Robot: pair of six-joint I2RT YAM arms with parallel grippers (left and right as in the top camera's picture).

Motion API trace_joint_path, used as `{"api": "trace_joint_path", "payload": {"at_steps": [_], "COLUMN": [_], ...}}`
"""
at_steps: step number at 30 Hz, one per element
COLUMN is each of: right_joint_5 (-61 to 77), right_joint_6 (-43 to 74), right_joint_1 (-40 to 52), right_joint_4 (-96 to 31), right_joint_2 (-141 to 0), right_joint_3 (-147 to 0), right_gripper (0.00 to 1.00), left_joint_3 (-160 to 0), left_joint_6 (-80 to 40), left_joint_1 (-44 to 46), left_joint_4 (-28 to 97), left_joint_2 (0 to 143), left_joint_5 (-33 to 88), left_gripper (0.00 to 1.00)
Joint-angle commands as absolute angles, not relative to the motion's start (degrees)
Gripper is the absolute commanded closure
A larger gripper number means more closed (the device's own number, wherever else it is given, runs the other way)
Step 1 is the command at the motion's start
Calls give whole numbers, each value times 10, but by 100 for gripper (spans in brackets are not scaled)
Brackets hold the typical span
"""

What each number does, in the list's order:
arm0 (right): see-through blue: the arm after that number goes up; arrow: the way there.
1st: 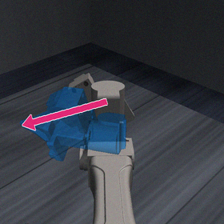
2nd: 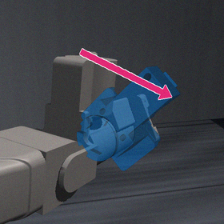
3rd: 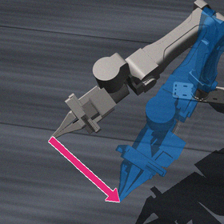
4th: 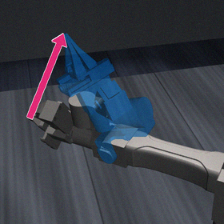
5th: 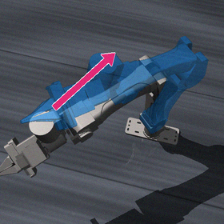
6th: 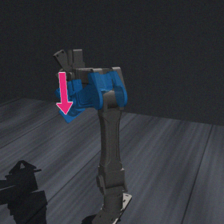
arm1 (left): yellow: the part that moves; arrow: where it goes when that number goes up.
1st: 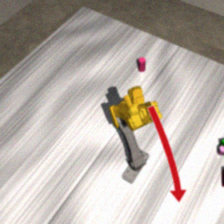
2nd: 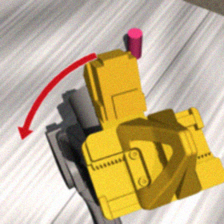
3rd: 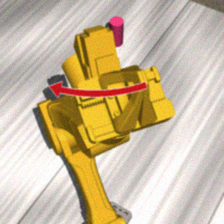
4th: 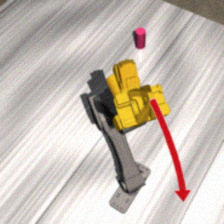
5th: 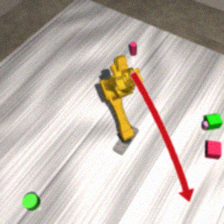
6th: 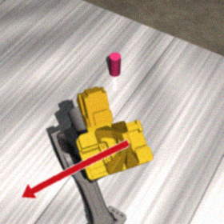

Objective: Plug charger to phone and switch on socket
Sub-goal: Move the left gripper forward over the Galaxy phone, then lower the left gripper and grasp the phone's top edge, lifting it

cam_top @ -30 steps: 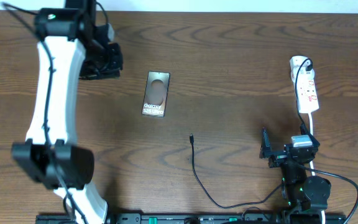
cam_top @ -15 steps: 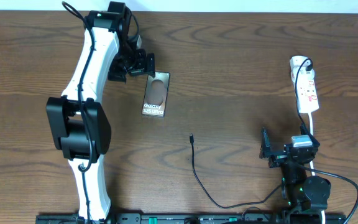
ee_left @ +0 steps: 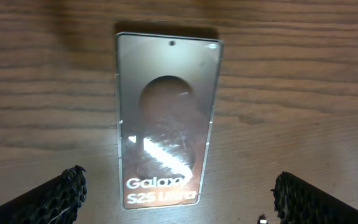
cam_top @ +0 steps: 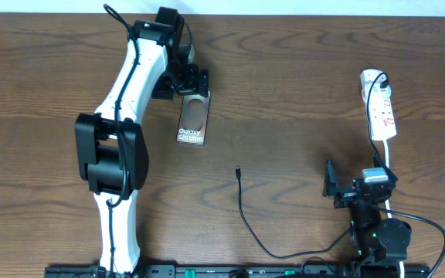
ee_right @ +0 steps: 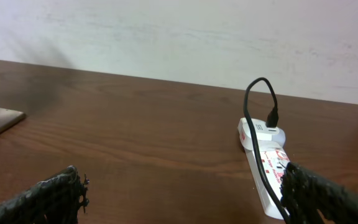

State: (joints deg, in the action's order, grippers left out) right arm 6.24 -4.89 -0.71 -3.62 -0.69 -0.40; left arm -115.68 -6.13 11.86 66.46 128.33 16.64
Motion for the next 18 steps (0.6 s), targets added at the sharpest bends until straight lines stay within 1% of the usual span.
{"api": "trace_joint_path", "payload": {"at_steps": [1,10,18], "right_joint_5": [64,64,64], "right_joint_6": [-52,-52,-52], "right_joint_1": [-3,-3,-3], "right_joint_4": [-38,-38,-38], "right_joint_2": [-4,-4,-4], "right_joint_3": [-3,-3,-3], "right_gripper": [1,1,1], "left_joint_3": [-1153,-1145,-1089], "left_joint_6": [-56,-56,-56], "left_joint_1": [128,134,134], "left_joint_4": [657,647,616], "left_joint_2": [1289,1289,1289], "left_joint_5": [169,156,136], "left_gripper": [2,2,2]}}
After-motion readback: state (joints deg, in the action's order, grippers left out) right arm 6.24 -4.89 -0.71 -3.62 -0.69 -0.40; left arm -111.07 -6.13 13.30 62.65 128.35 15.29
